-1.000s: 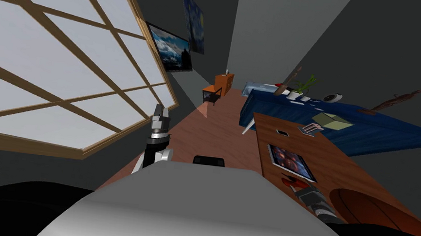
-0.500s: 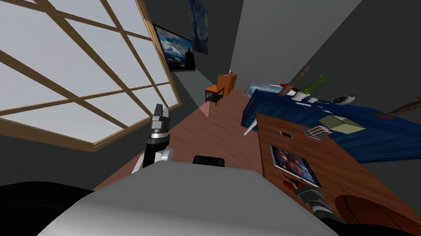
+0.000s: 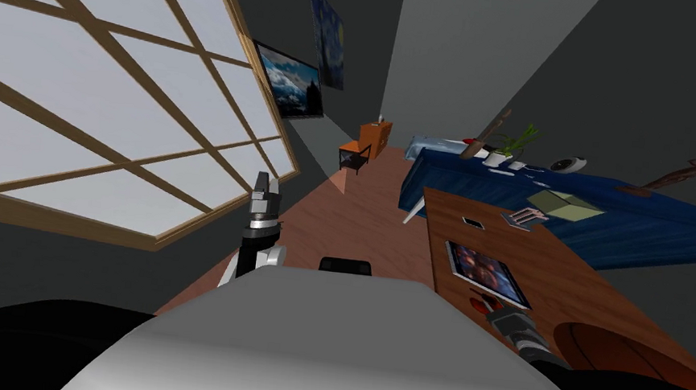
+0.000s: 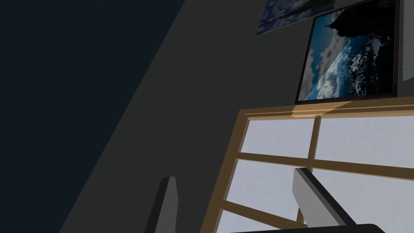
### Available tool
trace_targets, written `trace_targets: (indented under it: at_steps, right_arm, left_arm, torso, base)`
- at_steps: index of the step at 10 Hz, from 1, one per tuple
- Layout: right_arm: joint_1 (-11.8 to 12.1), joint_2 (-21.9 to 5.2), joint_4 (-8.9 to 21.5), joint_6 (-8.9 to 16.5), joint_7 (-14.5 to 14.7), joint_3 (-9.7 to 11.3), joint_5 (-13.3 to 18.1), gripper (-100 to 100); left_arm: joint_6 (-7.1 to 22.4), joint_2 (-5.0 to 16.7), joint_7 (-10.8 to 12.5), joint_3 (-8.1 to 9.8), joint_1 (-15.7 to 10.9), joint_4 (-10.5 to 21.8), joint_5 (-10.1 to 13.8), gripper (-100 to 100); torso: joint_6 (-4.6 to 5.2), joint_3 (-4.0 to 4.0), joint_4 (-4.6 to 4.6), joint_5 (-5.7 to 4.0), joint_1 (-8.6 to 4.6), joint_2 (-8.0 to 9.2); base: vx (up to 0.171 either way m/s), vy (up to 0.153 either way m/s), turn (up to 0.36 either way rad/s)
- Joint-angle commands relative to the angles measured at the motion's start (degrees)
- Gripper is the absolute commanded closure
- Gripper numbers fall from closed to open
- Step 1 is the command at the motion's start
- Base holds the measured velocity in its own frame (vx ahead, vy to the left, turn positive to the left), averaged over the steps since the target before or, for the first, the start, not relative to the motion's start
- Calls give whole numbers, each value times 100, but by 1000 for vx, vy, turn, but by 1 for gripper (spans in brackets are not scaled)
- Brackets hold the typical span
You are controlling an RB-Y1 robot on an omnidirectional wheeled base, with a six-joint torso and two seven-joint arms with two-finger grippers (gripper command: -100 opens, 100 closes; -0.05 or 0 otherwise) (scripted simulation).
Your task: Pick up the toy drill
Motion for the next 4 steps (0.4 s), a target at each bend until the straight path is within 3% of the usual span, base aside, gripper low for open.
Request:
trace_targets:
  at_steps: [1, 2, 3, 4]
  right_arm:
    - [152, -34, -121, -77, -23, 8, 0, 100]
    - [236, -60, -179, -138, -36, 22, 3, 100]
    - [175, -50, -122, -104, -22, 12, 2, 100]
    - [193, -49, -121, -118, -26, 13, 2, 0]
  left_arm:
    - [0, 0, 0, 0, 0, 0, 0, 0]
    - [0, 0, 0, 0, 1, 0, 0, 0]
    - [0, 0, 0, 0, 1, 0, 0, 0]
    - [0, 0, 0, 0, 0, 0, 0, 0]
  torso:
    - [0, 0, 0, 0, 0, 0]
    - [14, -2, -3, 3, 6, -3]
    - [12, -5, -3, 3, 11, -7]
    - [-1, -3, -1, 2, 7, -5]
  base:
    - [33, 9, -186]
    - [54, 16, -206]
    - [20, 10, -48]
    - [0, 0, 0]
